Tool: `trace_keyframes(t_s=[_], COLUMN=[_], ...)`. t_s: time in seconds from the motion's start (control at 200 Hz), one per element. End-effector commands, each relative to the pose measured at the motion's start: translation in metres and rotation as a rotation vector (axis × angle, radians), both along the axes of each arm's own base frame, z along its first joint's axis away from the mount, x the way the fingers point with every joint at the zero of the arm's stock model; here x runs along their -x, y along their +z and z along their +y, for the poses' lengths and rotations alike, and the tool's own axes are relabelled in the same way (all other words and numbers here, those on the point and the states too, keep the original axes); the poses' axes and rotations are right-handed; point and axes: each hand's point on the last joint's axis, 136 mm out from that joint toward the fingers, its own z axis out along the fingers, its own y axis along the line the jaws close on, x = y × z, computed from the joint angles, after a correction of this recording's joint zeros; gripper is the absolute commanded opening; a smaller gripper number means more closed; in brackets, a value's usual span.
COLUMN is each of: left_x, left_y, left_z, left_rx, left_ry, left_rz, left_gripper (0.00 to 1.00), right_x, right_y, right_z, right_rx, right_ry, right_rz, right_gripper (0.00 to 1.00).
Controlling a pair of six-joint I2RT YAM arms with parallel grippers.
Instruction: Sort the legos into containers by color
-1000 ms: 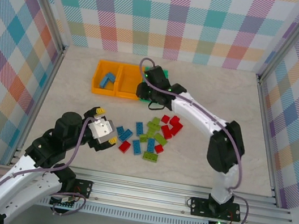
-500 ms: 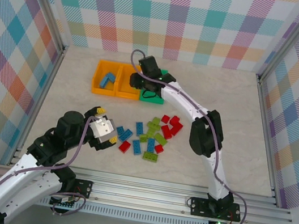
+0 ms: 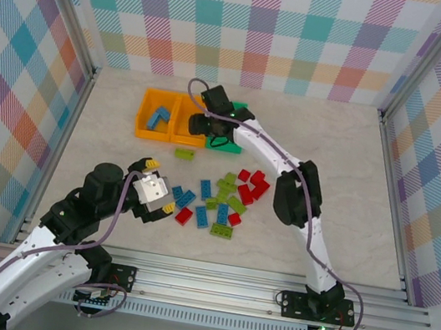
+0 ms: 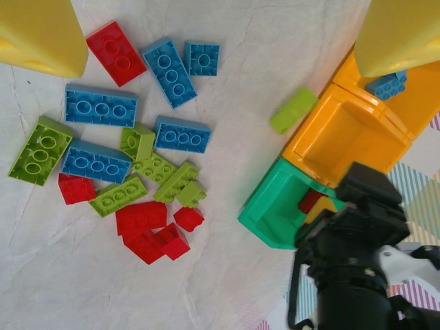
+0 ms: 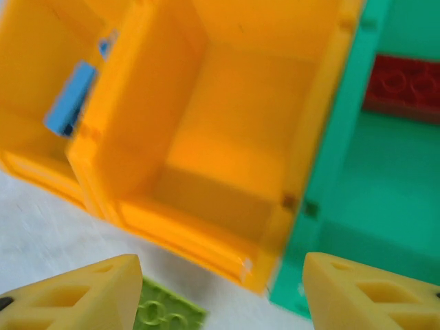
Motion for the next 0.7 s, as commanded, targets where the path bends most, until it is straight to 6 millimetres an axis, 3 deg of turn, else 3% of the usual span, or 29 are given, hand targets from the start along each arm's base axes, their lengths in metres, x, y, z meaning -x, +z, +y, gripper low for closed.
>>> trace_keyframes(t_s=[0.0, 0.16, 0.295, 0.32, 0.46, 0.565, 0.695], left_x=[-0.009, -0.040, -0.067, -0.067, -0.079, -0.094, -0.116], left_y=[0.005, 0.018, 0.029, 0.022, -0.030, -0.073, -0.117], left_z=[0.004, 0.023, 0.063, 0.064, 0.027, 0.007, 0.001], left_rx=[0.041, 0.216, 0.454, 0.461, 0.390, 0.293, 0.201], left_ry=[0.059, 0.321, 0.850, 0.917, 0.981, 1.020, 1.120], left_rz=[-0.009, 0.076, 0.345, 0.422, 0.752, 0.896, 0.955], left_gripper=[1.00, 1.00, 1.00, 1.00, 1.00, 0.96, 0.92], right_x=[0.012, 0.064, 0.120, 0.133, 0.195, 0.217, 0.229], right_y=[0.064, 0.088, 0.098, 0.098, 0.092, 0.081, 0.077], right_z=[-0.021, -0.054, -0.091, -0.095, -0.114, -0.133, -0.148], right_rx=[-0.041, -0.078, -0.112, -0.126, -0.217, -0.203, -0.180], right_ry=[0.023, 0.079, 0.094, 0.115, 0.192, 0.158, 0.116], right_rz=[-0.120, -0.131, -0.085, -0.061, 0.051, 0.105, 0.147], right_gripper=[0.64, 0.66, 0.69, 0.70, 0.77, 0.79, 0.80])
